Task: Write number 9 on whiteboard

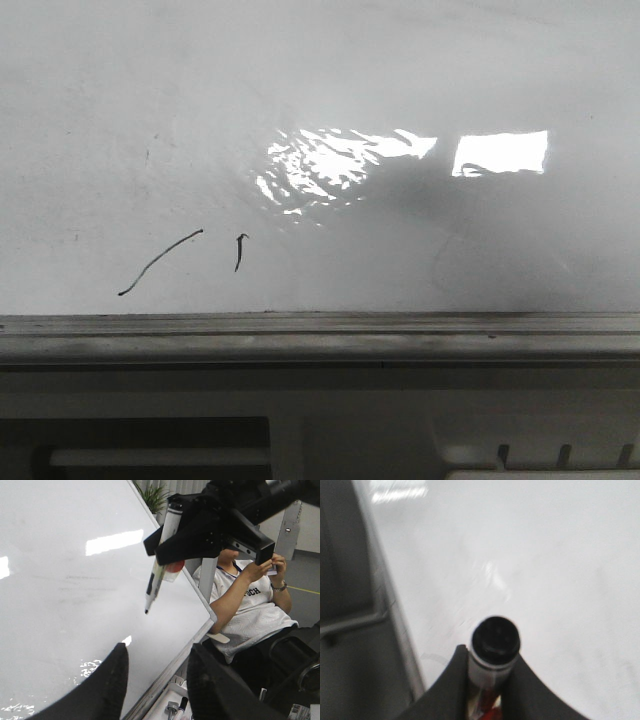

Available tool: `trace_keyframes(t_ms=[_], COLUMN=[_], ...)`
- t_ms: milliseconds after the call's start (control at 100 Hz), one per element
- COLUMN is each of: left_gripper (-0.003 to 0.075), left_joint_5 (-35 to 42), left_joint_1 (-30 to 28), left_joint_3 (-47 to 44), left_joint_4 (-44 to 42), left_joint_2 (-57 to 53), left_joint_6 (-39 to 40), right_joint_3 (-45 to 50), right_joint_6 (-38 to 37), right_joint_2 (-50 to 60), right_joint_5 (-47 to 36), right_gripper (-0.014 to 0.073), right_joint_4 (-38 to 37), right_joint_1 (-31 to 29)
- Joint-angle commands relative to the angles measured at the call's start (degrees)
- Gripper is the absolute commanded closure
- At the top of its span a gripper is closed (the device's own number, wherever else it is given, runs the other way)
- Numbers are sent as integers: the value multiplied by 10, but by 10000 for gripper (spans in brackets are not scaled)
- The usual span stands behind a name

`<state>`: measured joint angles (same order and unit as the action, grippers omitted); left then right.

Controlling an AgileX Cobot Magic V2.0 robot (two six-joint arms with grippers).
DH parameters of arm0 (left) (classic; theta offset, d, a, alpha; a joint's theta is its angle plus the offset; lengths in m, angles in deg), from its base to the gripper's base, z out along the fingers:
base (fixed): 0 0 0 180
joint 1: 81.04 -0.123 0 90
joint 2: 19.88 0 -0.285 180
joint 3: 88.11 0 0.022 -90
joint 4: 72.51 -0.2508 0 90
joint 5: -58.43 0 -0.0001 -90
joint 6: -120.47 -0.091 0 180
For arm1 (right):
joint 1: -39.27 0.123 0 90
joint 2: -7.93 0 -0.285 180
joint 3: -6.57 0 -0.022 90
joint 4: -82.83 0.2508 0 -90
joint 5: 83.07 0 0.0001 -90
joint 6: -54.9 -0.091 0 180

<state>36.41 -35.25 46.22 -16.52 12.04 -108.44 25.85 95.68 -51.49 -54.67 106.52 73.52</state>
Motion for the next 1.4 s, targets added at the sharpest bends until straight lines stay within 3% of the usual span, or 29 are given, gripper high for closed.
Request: trace_keyframes(t_ms=[0,70,140,340,560,750,1040,1260,1390], left_gripper=[481,482,482,481,481,481,481,481,481], left_joint_5=[32,36,40,51,47,47,47,47,47], left_joint_1=[-1,-1,-1,-1,-1,-1,-1,-1,-1], left_joint_3=[18,16,9,-14,-22,-22,-22,-22,-22], left_joint_4=[6,6,6,6,11,14,15,15,15], left_joint_2=[2,2,2,2,2,2,2,2,2], left_joint_6=[21,21,21,21,21,21,21,21,21], right_joint_3=[74,140,178,196,196,196,196,196,196], right_joint_6=[17,16,8,8,8,8,-30,-44,-33], right_joint_2=[41,53,53,9,-38,-77,-131,-121,-106], right_joint_5=[-234,-368,-428,-392,-517,-555,-552,-426,-412], right_gripper=[634,634,634,634,635,671,671,671,671], right_joint_4=[5,20,41,44,44,44,44,40,40], right_joint_1=[3,4,4,4,4,4,4,4,-1])
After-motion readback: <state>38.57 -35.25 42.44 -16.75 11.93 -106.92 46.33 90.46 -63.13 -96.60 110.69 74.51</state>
